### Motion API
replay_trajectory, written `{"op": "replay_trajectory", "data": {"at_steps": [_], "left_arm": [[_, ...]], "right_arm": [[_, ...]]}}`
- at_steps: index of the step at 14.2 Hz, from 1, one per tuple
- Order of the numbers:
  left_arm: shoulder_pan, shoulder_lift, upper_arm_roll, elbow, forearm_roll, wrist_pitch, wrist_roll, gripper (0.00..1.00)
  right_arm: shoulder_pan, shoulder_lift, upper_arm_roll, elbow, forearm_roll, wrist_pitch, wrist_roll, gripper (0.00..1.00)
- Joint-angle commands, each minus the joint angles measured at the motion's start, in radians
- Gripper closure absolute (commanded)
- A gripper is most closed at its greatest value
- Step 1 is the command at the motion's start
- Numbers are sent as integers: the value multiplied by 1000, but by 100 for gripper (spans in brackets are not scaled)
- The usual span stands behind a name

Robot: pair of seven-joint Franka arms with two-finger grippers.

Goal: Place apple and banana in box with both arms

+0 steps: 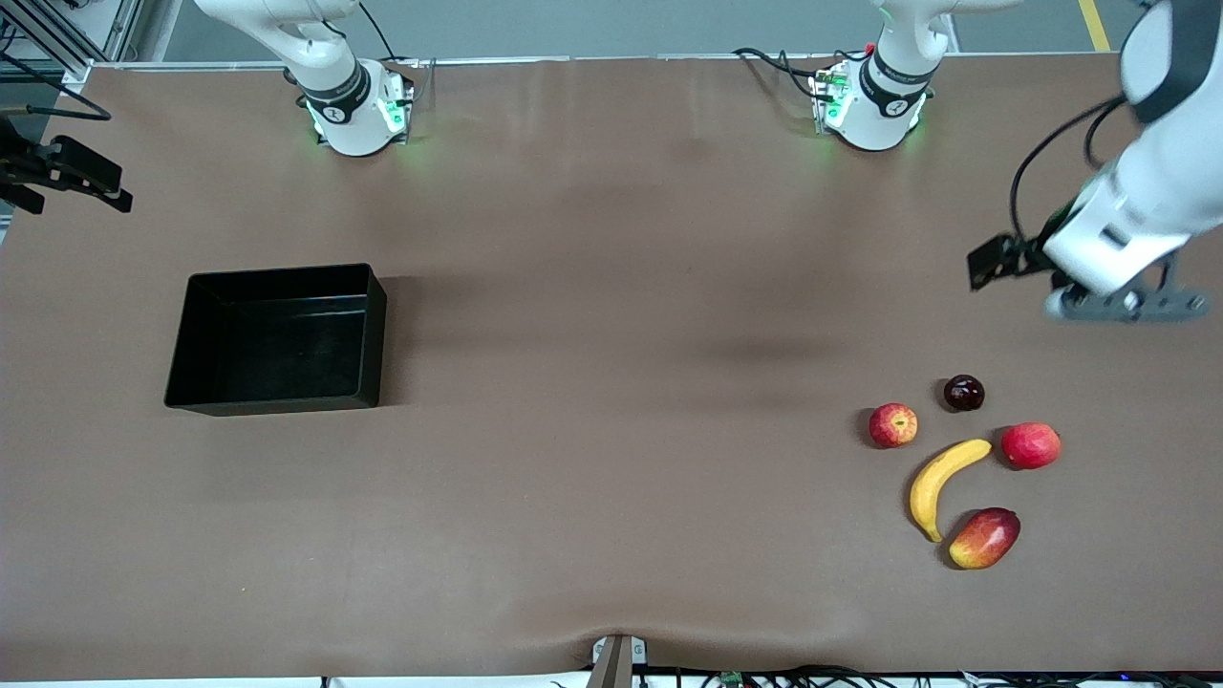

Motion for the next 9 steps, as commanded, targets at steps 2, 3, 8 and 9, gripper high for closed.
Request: {"op": "replay_trajectory", "data": {"at_steps": [2, 3, 8, 9], "left_arm": [[1, 67, -4, -113, 21, 250, -36, 0], [3, 101, -4, -142, 21, 325, -45, 0], [7, 250, -3, -219, 23, 574, -47, 0], [7, 276, -3, -227, 23, 608, -47, 0]], "right_arm": [[-23, 33, 6, 36, 13, -3, -29, 0], [-43, 56, 6, 36, 13, 1, -32, 0], [-159, 182, 6, 55, -6, 15, -287, 0], [-190, 217, 6, 55, -1, 20, -296, 0]]}}
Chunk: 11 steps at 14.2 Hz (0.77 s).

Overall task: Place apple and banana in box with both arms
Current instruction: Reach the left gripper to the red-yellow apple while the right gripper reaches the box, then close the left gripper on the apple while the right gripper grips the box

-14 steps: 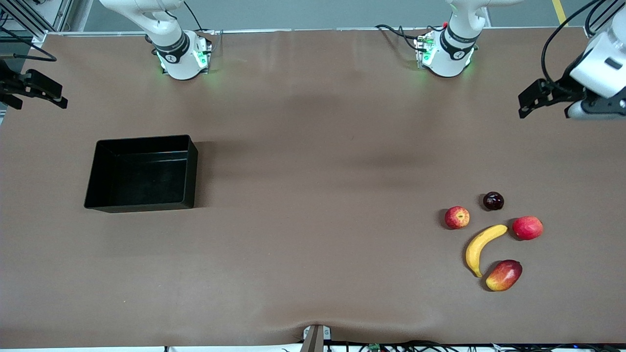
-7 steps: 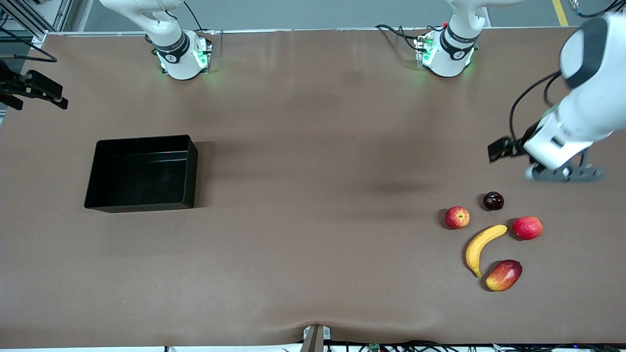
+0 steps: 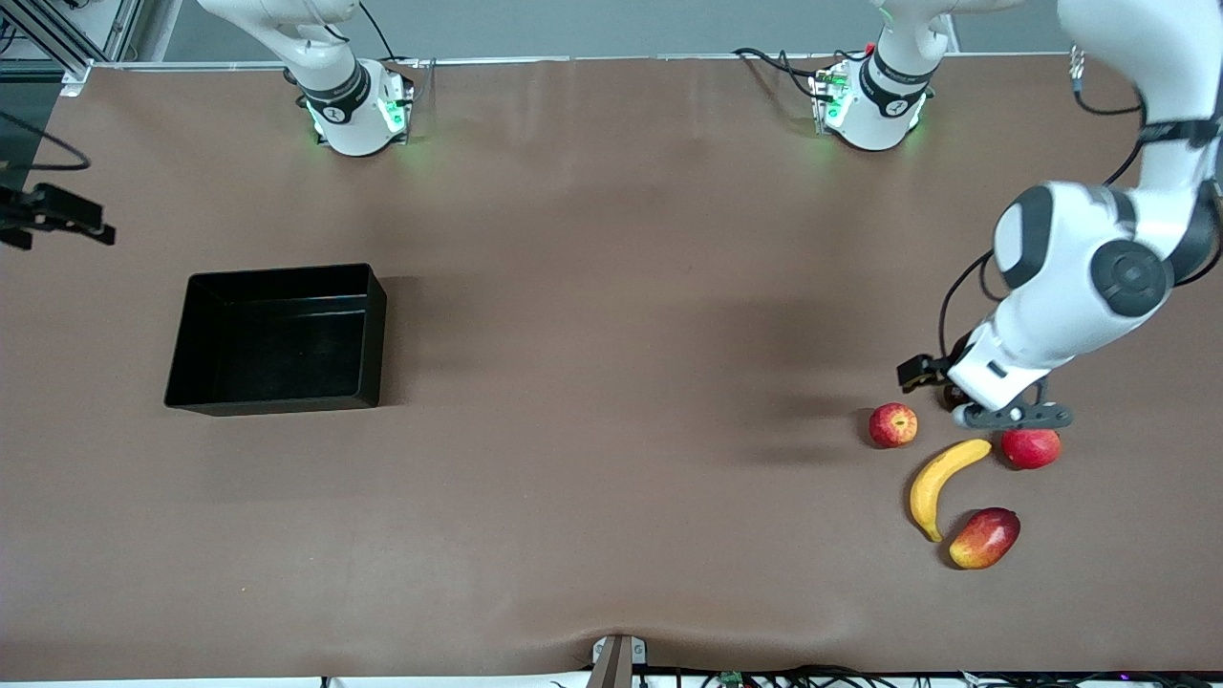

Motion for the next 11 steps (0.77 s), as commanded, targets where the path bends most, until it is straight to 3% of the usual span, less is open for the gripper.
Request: {"op": "replay_trajectory", "data": {"at_steps": [1, 5, 7, 10, 11], "left_arm": [[4, 57, -4, -25, 22, 93, -17, 0], [4, 153, -2, -22, 30, 210, -1, 0], [4, 180, -1, -15, 91, 222, -3, 0], [11, 197, 1, -15, 103, 230, -3, 0], [9, 206, -1, -14, 102, 233, -3, 11]], "right_arm": [[-81, 122, 12, 39, 12, 10, -64, 0], [-142, 258, 12, -28, 12, 187, -146, 0], [-209, 287, 13, -161, 18, 371, -249, 0], [-214, 304, 13, -297, 42, 577, -289, 0], [-214, 325, 15, -314, 55, 619, -286, 0]]}}
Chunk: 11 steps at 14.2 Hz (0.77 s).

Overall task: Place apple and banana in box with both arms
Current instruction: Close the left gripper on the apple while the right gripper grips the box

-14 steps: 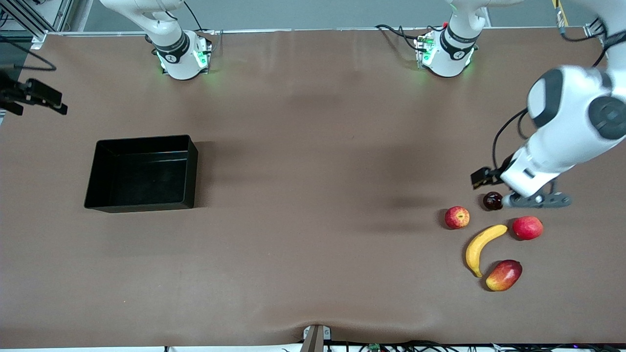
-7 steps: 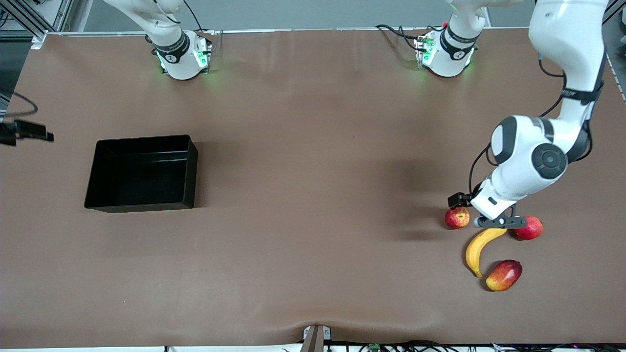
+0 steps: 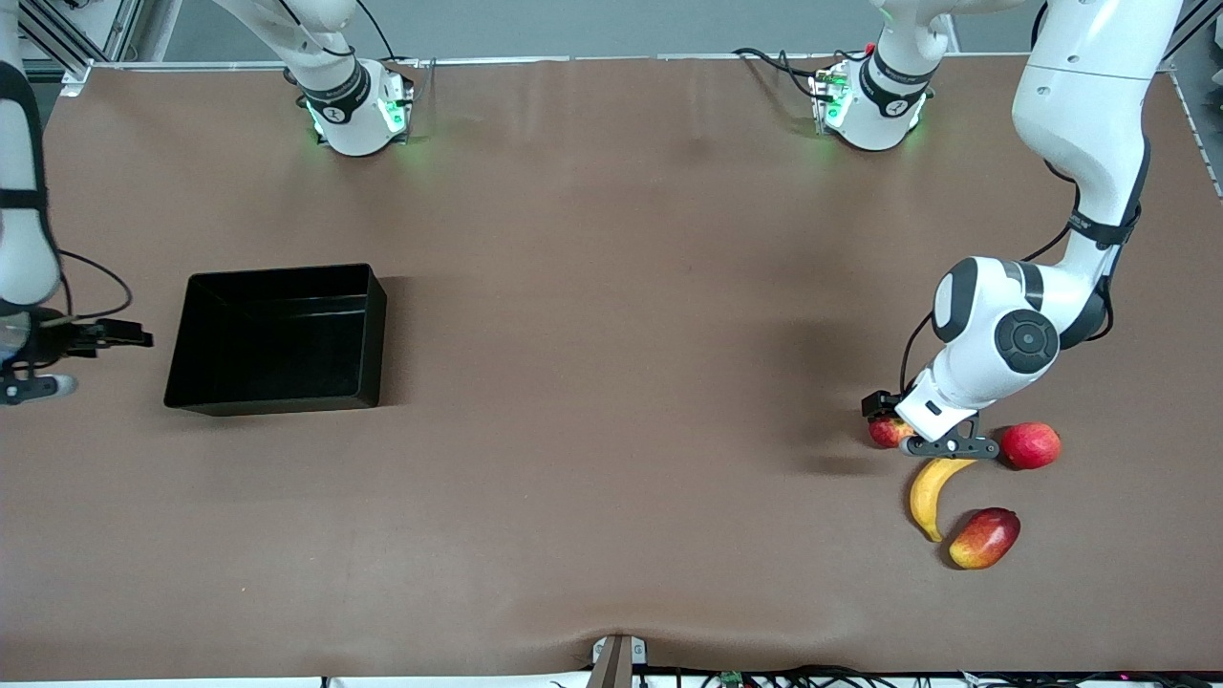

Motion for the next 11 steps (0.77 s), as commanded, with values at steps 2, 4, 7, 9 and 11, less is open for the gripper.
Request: {"op": "replay_trajectory", "data": {"at_steps": [2, 4, 7, 9, 11], "left_arm": [[3, 13, -1, 8, 23, 26, -4, 34], [3, 14, -3, 16, 23, 26, -9, 73], [5, 3, -3, 29, 23, 14, -15, 100], [3, -24, -3, 29, 23, -18, -15, 100], [2, -64, -4, 48, 23, -101, -16, 100]], "right_arm": [[-5, 2, 16, -119, 123, 74, -16, 0], [-6, 0, 16, -157, 136, 120, -25, 8], [-15, 14, 16, -182, 136, 152, -33, 57], [-20, 14, 16, -191, 136, 157, -34, 99], [-18, 8, 16, -179, 136, 126, -71, 100]]}}
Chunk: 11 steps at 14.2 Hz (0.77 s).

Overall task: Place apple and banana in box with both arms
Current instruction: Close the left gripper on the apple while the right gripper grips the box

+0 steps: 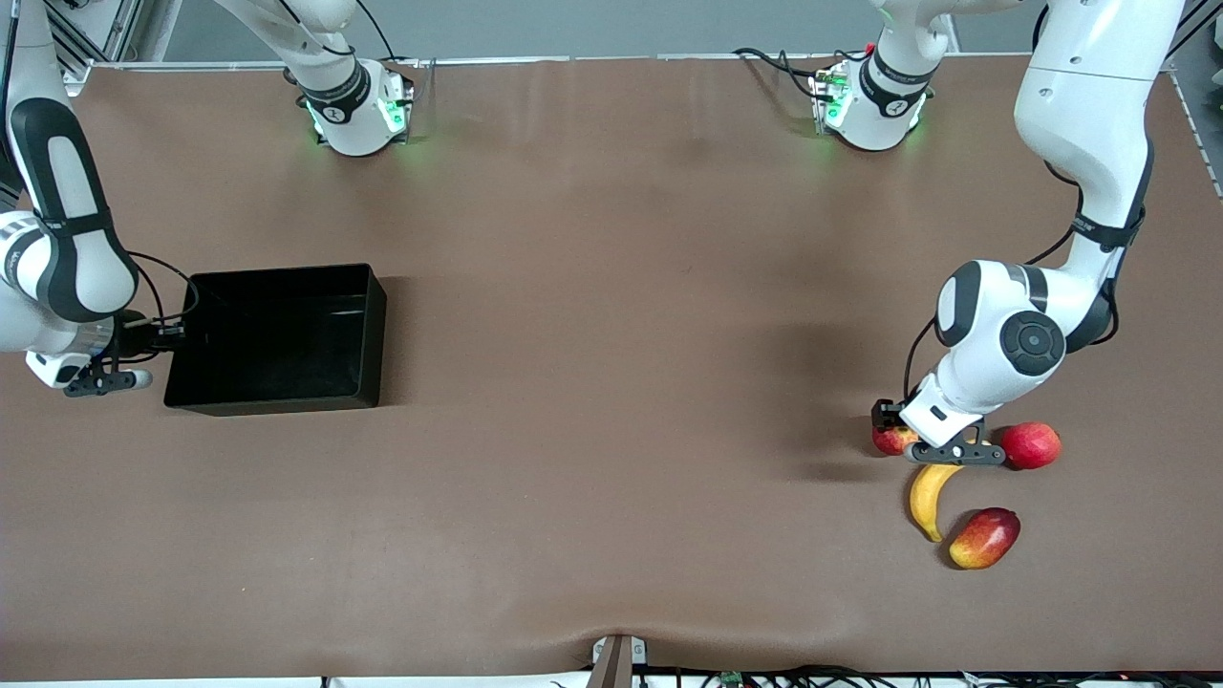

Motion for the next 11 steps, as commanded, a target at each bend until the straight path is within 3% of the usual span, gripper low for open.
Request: {"op": "replay_trajectory", "data": {"at_steps": [1, 6, 9, 11], "left_arm": [[0, -76, -5, 16, 22, -129, -16, 100], [-8, -164, -25, 76, 22, -338, -19, 100], [-9, -196, -41, 101, 12, -424, -21, 100], [-9, -208, -59, 113, 12, -459, -52, 100]], "right_arm": [[-8, -22, 8, 23, 26, -67, -61, 100], [35, -24, 15, 255, 33, -378, -50, 100], [58, -33, 15, 303, 85, -463, -24, 100], [96, -45, 24, 327, 103, -515, 115, 100]]}}
